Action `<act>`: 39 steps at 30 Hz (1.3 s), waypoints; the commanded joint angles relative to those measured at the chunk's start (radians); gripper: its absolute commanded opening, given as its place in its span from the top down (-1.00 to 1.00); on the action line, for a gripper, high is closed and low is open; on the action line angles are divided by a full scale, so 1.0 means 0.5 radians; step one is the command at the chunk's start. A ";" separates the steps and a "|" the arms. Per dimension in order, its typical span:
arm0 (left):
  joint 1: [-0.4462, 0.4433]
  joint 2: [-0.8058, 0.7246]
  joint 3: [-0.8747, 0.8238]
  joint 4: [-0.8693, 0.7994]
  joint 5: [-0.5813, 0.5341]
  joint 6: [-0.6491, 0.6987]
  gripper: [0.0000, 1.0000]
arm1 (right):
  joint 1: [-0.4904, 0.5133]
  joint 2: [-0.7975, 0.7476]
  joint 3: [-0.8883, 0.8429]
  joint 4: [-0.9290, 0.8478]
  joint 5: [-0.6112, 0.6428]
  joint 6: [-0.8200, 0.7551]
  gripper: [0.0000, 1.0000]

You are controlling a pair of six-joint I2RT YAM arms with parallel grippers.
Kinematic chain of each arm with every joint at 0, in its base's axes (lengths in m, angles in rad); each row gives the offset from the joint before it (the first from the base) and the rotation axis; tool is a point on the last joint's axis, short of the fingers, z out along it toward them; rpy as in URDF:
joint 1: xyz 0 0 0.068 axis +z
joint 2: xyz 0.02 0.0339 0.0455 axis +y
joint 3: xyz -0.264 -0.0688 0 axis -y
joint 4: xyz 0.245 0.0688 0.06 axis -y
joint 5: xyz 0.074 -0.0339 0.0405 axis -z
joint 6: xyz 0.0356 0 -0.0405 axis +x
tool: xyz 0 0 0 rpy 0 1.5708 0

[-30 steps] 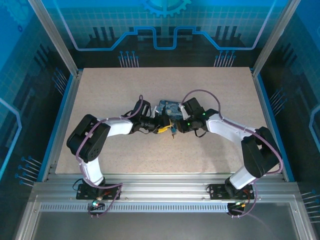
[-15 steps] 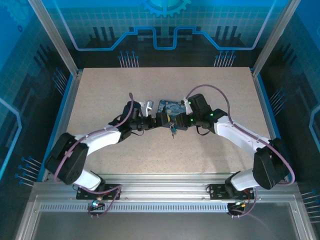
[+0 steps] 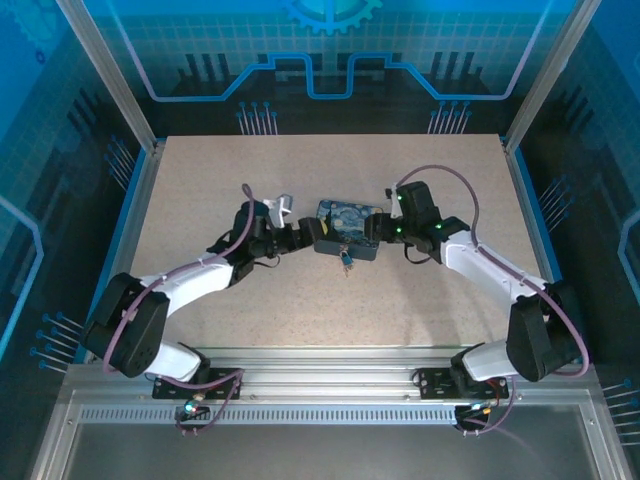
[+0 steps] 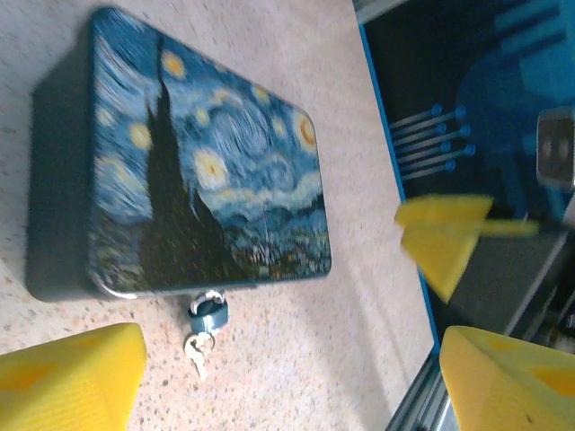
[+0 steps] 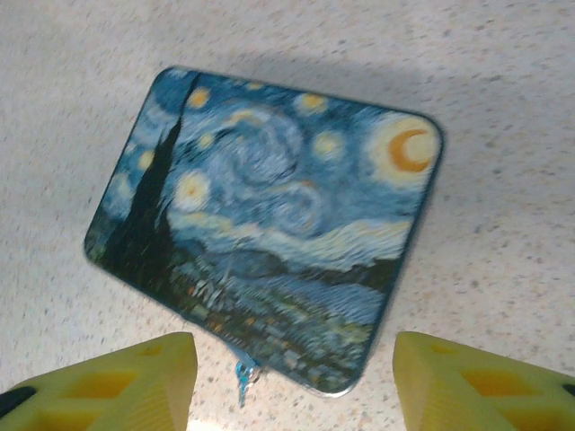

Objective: Unlock the padlock with the key

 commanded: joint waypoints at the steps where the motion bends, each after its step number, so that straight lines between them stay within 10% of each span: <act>1: -0.079 0.055 -0.133 0.166 -0.025 0.134 -0.67 | -0.103 0.106 0.031 0.070 -0.067 0.175 -0.24; 30: -0.426 1.030 0.103 0.781 -0.264 0.205 -0.65 | -0.122 0.786 0.339 0.181 -0.363 0.373 0.05; 39: -0.433 1.063 0.058 1.031 -0.209 0.180 -0.17 | -0.084 0.763 0.315 0.170 -0.349 0.376 0.06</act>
